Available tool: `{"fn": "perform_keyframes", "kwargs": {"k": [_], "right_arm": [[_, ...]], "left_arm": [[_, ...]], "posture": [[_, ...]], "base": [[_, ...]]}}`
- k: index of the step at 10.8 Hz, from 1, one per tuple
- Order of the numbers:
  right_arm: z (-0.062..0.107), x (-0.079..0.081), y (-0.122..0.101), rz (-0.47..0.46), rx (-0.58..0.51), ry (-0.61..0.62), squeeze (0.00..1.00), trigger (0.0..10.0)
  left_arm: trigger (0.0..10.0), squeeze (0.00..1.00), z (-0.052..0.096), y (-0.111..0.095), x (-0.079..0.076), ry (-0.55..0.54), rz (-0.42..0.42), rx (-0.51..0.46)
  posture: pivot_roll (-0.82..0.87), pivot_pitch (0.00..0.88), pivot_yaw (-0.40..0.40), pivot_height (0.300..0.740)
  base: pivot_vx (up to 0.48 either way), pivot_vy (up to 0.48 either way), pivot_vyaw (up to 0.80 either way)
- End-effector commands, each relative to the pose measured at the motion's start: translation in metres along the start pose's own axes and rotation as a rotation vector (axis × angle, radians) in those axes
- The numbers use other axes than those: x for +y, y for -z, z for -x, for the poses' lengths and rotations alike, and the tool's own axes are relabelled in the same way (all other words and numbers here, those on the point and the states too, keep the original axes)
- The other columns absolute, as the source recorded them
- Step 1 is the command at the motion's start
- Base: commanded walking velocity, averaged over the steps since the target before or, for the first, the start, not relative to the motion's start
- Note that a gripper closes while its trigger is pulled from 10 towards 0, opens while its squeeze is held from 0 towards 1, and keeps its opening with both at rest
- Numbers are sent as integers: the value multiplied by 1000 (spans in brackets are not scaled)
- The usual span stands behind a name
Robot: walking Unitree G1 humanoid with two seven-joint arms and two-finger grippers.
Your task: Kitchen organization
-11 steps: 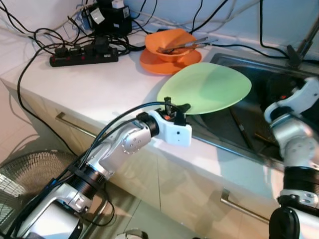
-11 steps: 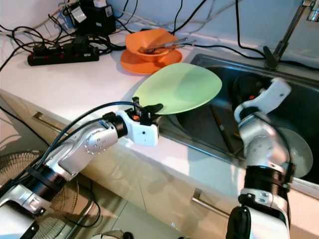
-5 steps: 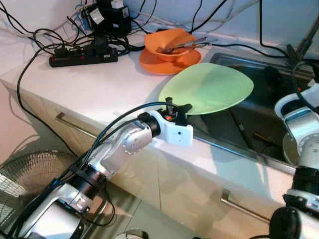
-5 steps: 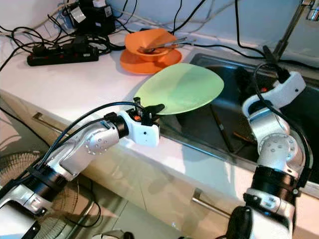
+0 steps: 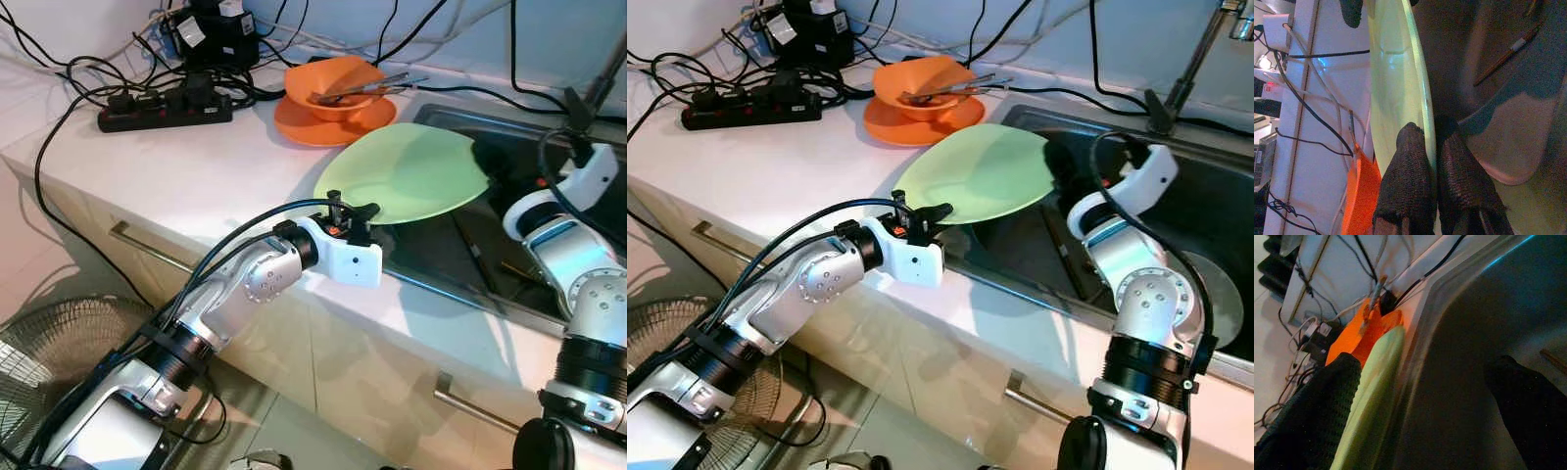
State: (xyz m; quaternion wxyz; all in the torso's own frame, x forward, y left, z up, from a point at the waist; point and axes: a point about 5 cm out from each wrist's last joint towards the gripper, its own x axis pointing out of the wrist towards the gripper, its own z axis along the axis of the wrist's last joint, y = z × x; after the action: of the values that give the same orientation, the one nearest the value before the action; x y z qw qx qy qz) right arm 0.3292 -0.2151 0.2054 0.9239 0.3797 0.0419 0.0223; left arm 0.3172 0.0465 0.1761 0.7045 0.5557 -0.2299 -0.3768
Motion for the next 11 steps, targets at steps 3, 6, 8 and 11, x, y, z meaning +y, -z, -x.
{"fn": "perform_keyframes", "kwargs": {"k": [3,6,8,11], "right_arm": [[3,10,3,-23,21,-32,0,10000],[5,13,2,2,28,-37,0,10000],[5,17,5,-4,33,-47,0,0],[5,16,5,4,32,-44,0,0]], "left_arm": [[10000,0,0,5,-18,65,8,31],[10000,0,0,14,-15,34,-18,96],[10000,0,-1,16,-14,28,-18,109],[10000,0,-1,18,-15,25,-20,131]], "posture": [[61,88,49,740],[56,89,50,740],[58,88,53,740],[60,86,51,740]], "base": [[0,0,0],[0,0,0],[0,0,0],[0,0,0]]}}
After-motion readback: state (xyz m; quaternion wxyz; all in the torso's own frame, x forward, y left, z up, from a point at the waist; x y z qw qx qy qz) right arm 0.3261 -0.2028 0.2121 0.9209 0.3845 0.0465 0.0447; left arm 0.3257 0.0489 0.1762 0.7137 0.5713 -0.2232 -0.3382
